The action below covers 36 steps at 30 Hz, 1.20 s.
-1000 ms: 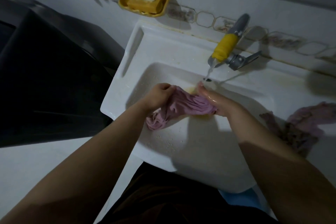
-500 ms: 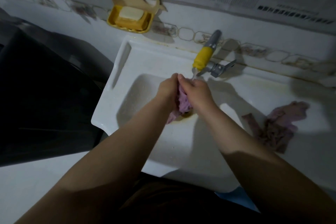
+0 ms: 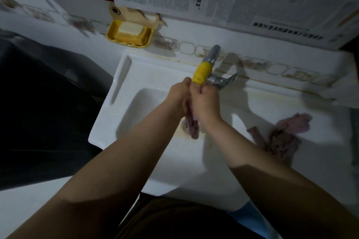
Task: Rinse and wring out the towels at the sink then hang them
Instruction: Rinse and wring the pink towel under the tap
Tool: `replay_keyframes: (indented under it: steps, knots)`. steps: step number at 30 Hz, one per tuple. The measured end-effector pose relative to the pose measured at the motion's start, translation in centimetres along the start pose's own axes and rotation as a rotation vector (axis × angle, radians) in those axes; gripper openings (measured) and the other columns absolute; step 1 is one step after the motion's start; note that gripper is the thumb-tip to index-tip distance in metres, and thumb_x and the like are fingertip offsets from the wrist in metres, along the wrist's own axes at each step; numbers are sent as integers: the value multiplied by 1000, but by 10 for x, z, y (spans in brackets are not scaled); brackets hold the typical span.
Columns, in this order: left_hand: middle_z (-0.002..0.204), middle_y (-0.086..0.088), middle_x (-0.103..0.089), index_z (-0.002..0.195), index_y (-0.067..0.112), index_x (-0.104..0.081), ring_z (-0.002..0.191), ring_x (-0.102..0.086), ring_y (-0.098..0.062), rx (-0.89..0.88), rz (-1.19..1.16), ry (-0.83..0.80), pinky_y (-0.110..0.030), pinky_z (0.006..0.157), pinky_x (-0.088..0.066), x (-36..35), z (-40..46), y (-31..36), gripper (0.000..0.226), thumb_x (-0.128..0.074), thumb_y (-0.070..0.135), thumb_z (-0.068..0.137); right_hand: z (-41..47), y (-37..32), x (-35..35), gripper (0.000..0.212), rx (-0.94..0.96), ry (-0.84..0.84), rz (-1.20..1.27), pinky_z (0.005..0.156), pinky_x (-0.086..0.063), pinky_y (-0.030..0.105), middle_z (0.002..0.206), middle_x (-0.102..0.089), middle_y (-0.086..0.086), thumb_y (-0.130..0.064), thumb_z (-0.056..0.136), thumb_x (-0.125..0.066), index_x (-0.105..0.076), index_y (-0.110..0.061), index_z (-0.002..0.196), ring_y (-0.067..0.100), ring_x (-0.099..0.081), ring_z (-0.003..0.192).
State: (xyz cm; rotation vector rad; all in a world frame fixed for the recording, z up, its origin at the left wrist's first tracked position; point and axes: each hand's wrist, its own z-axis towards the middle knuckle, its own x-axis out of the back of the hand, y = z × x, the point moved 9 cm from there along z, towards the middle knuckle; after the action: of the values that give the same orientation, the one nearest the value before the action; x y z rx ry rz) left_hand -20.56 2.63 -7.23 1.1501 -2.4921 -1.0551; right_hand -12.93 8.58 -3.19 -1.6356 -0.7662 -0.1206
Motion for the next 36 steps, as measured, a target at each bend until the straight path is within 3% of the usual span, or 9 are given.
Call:
replay_keyframes:
  steps: [4, 8, 12, 14, 17, 22, 27, 33, 36]
  knots:
    - [60, -14, -58, 74, 7, -55, 46, -59, -19, 123, -54, -154, -21, 44, -48, -8, -9, -11, 32, -43, 22, 100, 21, 14, 4, 24, 13, -42, -215, 75, -46, 35, 93, -67, 18, -26, 96, -44, -61, -11, 91, 33, -63, 91]
    - [80, -15, -67, 95, 2, -59, 71, -63, -22, 166, -58, -232, -31, 70, -53, 5, -10, -3, 27, -44, 23, 101, 30, 20, -3, 49, 63, -315, -179, 97, -41, 37, 121, -53, 8, -28, 100, -38, -26, -16, 145, 23, -54, 112]
    - [96, -19, -63, 102, -2, -57, 86, -60, -26, 248, 12, -338, -35, 80, -49, 13, -14, 4, 40, -35, 31, 103, 2, 22, -29, 48, -13, -677, 182, 99, -45, 40, 116, -62, 6, -64, 86, -43, -51, -30, 119, 17, -61, 106]
    - [106, -19, -60, 108, 1, -57, 95, -58, -27, 242, 83, -419, -36, 85, -47, 11, -17, 9, 44, -34, 38, 102, -8, 20, -33, 45, -15, -785, 207, 98, -47, 30, 116, -61, -1, -50, 86, -58, -44, -26, 122, 5, -61, 103]
    - [99, -13, -62, 100, 3, -59, 87, -62, -23, 139, 319, -352, -32, 74, -53, 23, -11, 21, 42, -43, 41, 100, -8, 14, -32, 47, 52, -781, 106, 90, -51, 26, 104, -71, -5, -26, 77, -73, -55, -8, 116, 5, -66, 94]
    - [106, -16, -65, 107, 0, -62, 100, -63, -31, -101, 804, -296, -39, 91, -50, 31, 4, 31, 70, -28, 60, 97, -4, -5, -15, 23, 96, -687, -105, 53, -42, 9, 59, -58, -8, -33, 90, -61, -60, -22, 70, -9, -50, 46]
    - [94, -22, -59, 103, -8, -60, 90, -52, -26, -102, 710, -450, -41, 88, -40, 28, 17, 4, 119, -11, 95, 66, -10, 5, -26, 23, -149, -685, 362, 96, -50, 46, 96, -72, 11, -34, 93, -54, -67, -15, 96, 25, -67, 96]
    - [99, -20, -68, 105, -9, -64, 96, -61, -24, -73, 676, -373, -36, 102, -39, 50, 34, -49, 122, -10, 94, 67, -18, 19, -30, 35, -354, -690, 838, 87, -53, 38, 96, -70, 15, -32, 69, -75, -67, -8, 93, 28, -67, 92]
    - [77, -12, -67, 86, -4, -67, 71, -60, -15, -189, 720, -324, -28, 83, -46, 53, 22, -37, 79, -29, 66, 92, -2, 33, -12, 36, -347, -564, 882, 75, -54, 32, 95, -68, 13, -28, 60, -81, -67, -11, 89, 27, -66, 88]
